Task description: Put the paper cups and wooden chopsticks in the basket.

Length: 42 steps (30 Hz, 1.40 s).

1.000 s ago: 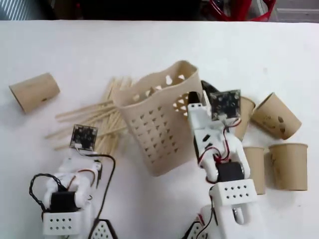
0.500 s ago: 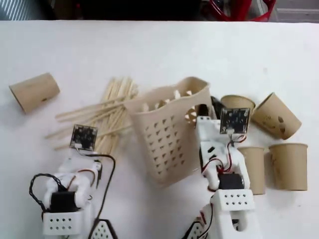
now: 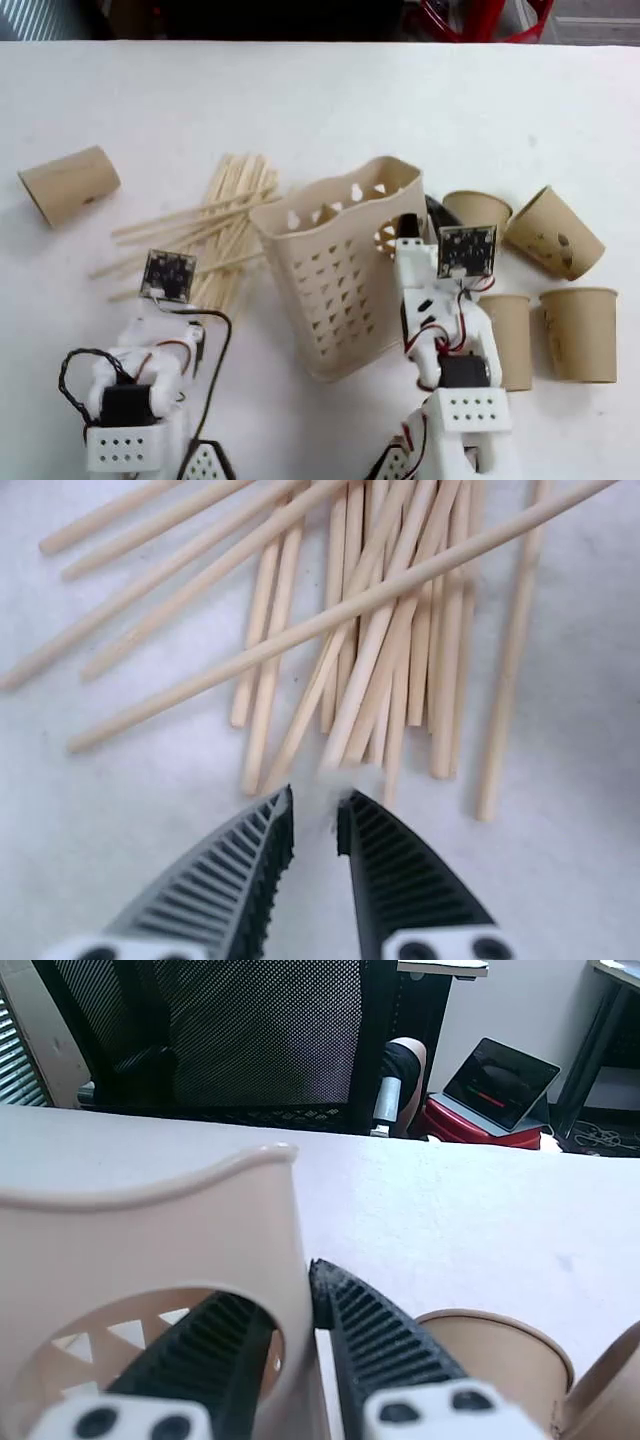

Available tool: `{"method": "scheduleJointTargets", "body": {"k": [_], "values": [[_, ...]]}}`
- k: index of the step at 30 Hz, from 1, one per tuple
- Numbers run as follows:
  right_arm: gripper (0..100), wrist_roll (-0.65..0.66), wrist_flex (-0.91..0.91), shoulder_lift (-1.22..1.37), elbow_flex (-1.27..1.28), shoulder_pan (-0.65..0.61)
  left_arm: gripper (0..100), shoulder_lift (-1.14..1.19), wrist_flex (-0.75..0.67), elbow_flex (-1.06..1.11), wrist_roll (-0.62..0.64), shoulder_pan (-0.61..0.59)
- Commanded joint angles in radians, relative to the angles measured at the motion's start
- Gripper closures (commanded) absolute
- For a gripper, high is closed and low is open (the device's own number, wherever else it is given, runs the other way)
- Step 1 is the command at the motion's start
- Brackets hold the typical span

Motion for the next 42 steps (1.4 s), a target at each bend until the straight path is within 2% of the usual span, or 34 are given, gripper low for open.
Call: {"method": "scheduleJointTargets", "body": {"k": [1, 5, 7, 11, 12, 14, 19, 22, 25, 32, 36, 39, 42], "values": [[98.2, -0.008, 0.108, -0.133, -0.008, -0.027, 90, -0.001, 0.003, 0.0, -0.006, 0.005], [98.2, -0.008, 0.288, -0.306, -0.006, -0.058, 90, -0.001, -0.002, 0.0, -0.011, 0.088], [98.2, -0.008, 0.366, -0.4, -0.005, -0.056, 90, -0.002, -0.058, 0.0, -0.064, 0.111], [98.2, -0.008, 0.507, -0.564, 0.021, -0.062, 90, -0.002, -0.296, -0.063, -0.408, 0.002], [98.2, -0.008, 0.515, -0.561, 0.025, -0.056, 90, -0.001, -0.336, -0.103, -0.434, -0.022], [98.2, -0.002, 0.513, -0.53, 0.031, -0.042, 90, -0.001, -0.338, -0.21, -0.387, -0.071], [98.2, -0.006, 0.515, -0.545, 0.032, -0.03, 90, 0.025, -0.222, -0.595, -0.365, -0.104], [98.2, -0.006, 0.515, -0.55, 0.034, -0.031, 84, 0.185, -0.176, -0.845, -0.287, -0.064], [98.2, -0.006, 0.518, -0.55, 0.034, -0.031, 81, 0.484, -0.046, -1.135, -0.236, -0.002], [98.2, -0.008, 0.516, -0.55, 0.034, -0.033, 76, 1.271, 0.37, -1.9, -0.227, 0.3], [98.2, -0.008, 0.513, -0.55, 0.034, -0.033, 74, 1.633, 0.583, -2.328, -0.232, 0.363], [98.2, -0.008, 0.513, -0.55, 0.034, -0.033, 74, 1.813, 0.575, -2.394, -0.27, 0.355], [98.2, -0.005, 0.513, -0.55, 0.04, -0.031, 74, 1.893, 0.575, -2.326, -0.319, 0.369]]}}
